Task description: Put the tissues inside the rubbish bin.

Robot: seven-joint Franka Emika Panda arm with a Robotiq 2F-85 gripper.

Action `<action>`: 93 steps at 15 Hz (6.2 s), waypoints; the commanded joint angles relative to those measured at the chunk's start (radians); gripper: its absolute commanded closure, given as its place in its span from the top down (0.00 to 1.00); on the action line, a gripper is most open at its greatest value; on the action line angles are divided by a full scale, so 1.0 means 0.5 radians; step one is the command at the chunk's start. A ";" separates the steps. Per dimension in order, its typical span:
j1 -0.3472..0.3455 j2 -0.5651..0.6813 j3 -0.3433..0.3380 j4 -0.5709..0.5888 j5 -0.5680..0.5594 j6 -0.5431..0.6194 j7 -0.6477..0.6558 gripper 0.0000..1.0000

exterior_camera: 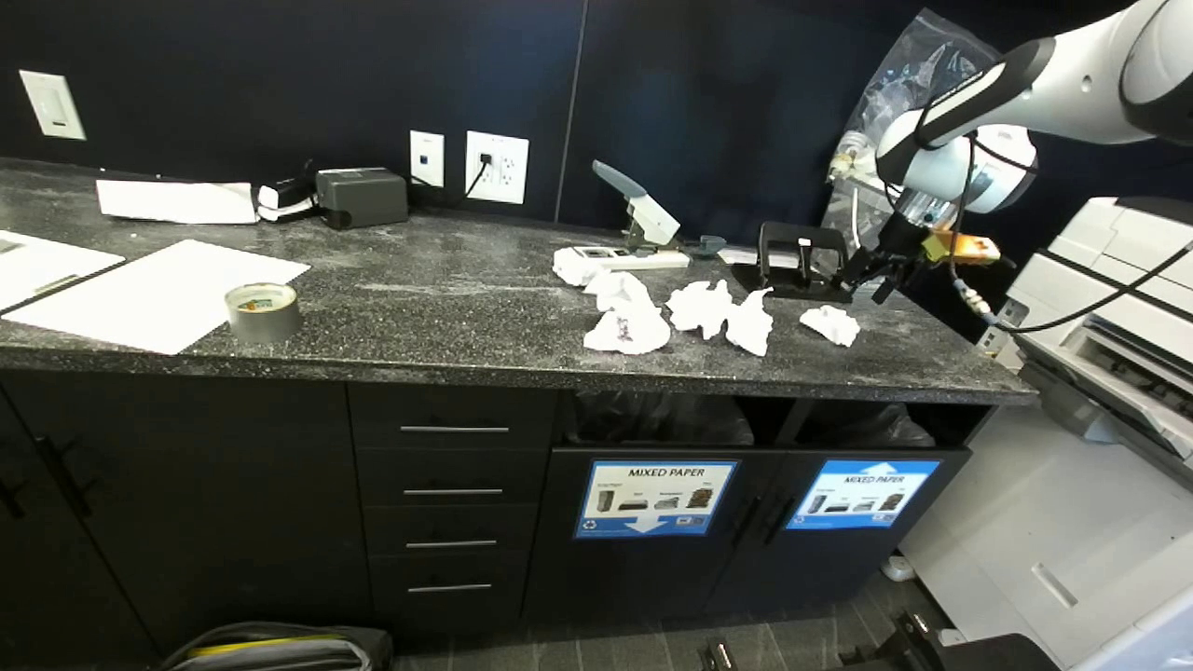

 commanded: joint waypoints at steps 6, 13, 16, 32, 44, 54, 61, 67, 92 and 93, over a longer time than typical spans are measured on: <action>-0.053 0.575 0.098 0.719 -0.082 0.057 0.027 1.00; -0.057 0.826 0.057 1.066 -0.284 0.029 0.109 1.00; -0.106 0.886 0.118 1.175 -0.191 -0.174 0.024 1.00; -0.148 0.880 0.134 1.254 -0.209 -0.614 0.244 0.05; -0.314 0.454 0.134 0.718 -0.078 -1.396 0.399 0.03; -0.234 -0.073 0.165 -0.194 -0.045 -1.314 0.340 0.03; -0.205 -0.380 0.111 -0.867 0.101 -0.668 0.056 0.03; -0.239 -0.412 0.046 -1.263 0.187 0.035 -0.119 0.04; -1.302 0.745 1.059 -0.380 0.626 1.158 -1.218 0.04; -1.302 0.793 1.084 -0.338 0.620 1.175 -1.205 0.04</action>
